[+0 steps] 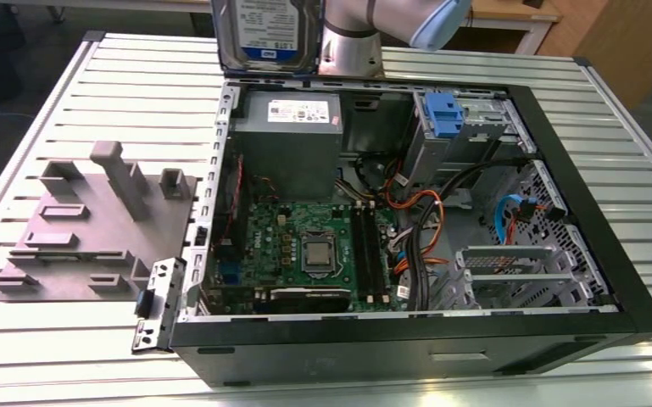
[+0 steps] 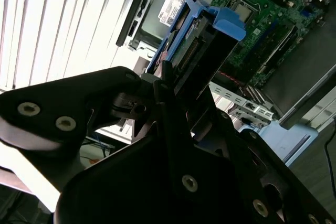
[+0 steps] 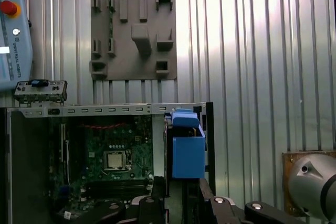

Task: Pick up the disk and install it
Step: 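Pick up the disk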

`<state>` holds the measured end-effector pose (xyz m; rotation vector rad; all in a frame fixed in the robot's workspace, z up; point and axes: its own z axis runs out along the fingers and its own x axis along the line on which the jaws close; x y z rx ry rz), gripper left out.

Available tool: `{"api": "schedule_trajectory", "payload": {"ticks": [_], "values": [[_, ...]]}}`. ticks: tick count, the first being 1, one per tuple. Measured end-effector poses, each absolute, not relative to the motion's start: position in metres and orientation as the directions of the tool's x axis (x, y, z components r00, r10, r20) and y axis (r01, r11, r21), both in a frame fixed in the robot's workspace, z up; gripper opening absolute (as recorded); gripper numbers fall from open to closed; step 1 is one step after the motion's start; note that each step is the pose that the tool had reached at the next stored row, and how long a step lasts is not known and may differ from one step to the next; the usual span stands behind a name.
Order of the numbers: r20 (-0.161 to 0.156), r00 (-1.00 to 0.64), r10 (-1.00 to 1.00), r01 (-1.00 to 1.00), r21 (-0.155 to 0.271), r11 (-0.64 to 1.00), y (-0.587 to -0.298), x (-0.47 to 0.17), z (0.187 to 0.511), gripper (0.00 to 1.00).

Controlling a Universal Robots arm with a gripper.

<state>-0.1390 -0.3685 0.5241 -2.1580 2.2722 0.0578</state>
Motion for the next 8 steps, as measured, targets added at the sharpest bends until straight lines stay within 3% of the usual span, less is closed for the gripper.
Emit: {"api": "schedule_trajectory", "payload": {"ticks": [8], "values": [[-0.031, -0.052, -0.998, -0.998, 0.022, 0.051, -0.368, -0.119, 0.524, 0.35]]}}
